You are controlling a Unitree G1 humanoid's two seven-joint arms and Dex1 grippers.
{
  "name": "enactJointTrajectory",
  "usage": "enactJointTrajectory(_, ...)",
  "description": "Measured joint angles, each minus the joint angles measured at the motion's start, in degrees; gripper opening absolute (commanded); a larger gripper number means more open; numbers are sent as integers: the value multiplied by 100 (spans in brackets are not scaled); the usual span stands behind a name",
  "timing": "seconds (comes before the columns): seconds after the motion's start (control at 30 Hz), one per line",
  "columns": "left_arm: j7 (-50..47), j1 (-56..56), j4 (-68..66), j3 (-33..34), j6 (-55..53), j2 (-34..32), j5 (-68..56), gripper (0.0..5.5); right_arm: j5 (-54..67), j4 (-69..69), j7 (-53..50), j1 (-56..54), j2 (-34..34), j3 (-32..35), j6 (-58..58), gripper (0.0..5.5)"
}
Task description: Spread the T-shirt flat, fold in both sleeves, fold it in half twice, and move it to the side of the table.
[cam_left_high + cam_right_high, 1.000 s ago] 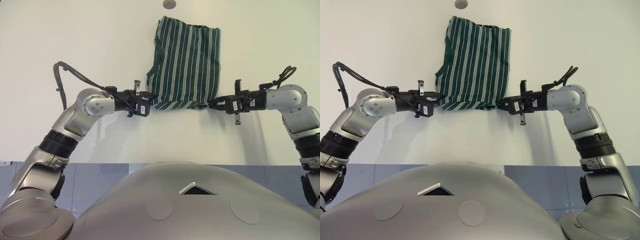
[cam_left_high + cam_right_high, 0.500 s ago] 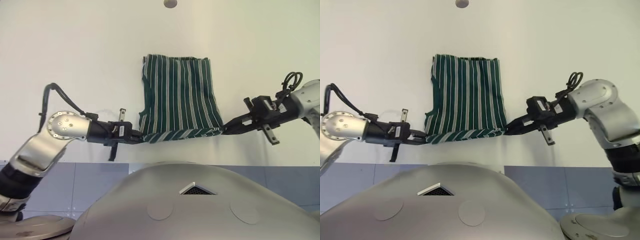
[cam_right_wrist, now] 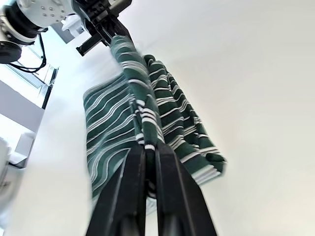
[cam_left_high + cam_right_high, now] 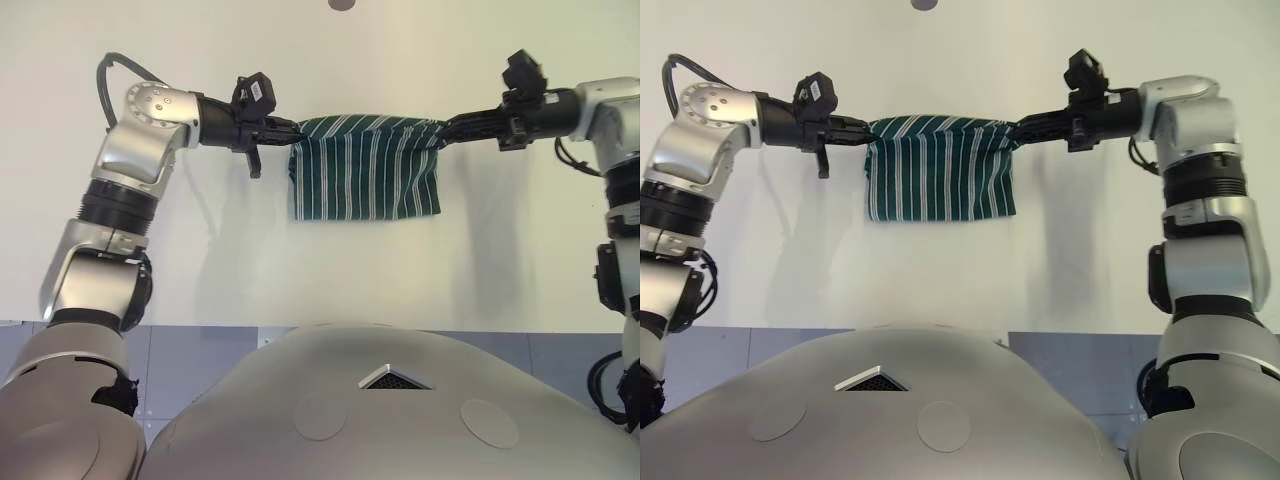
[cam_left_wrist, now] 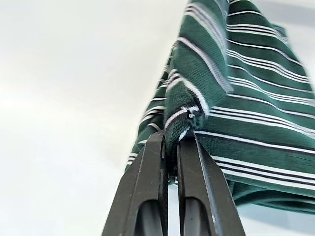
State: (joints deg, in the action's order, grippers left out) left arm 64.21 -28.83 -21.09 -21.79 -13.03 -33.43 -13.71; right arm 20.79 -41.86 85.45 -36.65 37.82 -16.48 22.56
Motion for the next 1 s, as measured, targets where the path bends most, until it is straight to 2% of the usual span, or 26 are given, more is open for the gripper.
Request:
enactJointTrajectory(0.2, -499, -85, -650, 287, 80, 418, 316, 134, -336, -454, -1115, -205, -723, 503, -737, 155)
enactJointTrajectory(0.3, -1317, -152, -584, 793, -2, 629, 324, 192, -559, -274, -1993, -209, -919, 778, -1203, 219)
enactJointTrajectory(0.37, -1333, -62, -232, 1054, 133, 750, 138, 241, -655, -188, -2357, -186, -906, 994, -1286, 233)
enactJointTrajectory(0.43, -879, 210, 631, 1073, 71, 910, -402, 241, -662, -134, -2630, -164, -923, 1182, -1313, 233)
enactJointTrajectory(0.5, -337, 498, 1284, 658, -56, 1038, -596, 241, -657, -6, -2933, -79, -921, 1402, -1302, 233)
enactJointTrajectory(0.6, 159, 625, 1283, 31, -542, 942, -390, 241, -693, 431, -3069, 258, -1023, 1399, -1212, 233)
enactJointTrajectory(0.67, 89, 641, 980, -368, -621, 731, 211, 241, -714, 708, -3083, 418, -1178, 1333, -1104, 233)
enactJointTrajectory(0.77, -61, 645, 962, -571, -340, 494, 628, 241, -710, 1072, -3210, 561, -1253, 1346, -957, 233)
enactJointTrajectory(0.83, -412, 716, 778, -458, -118, 401, 766, 241, -712, 1258, -3316, 709, -1276, 1365, -911, 233)
enactJointTrajectory(1.0, -1097, 1466, -20, 953, 569, 36, 160, 241, -718, 1298, -3542, 831, -1325, 1443, -927, 233)
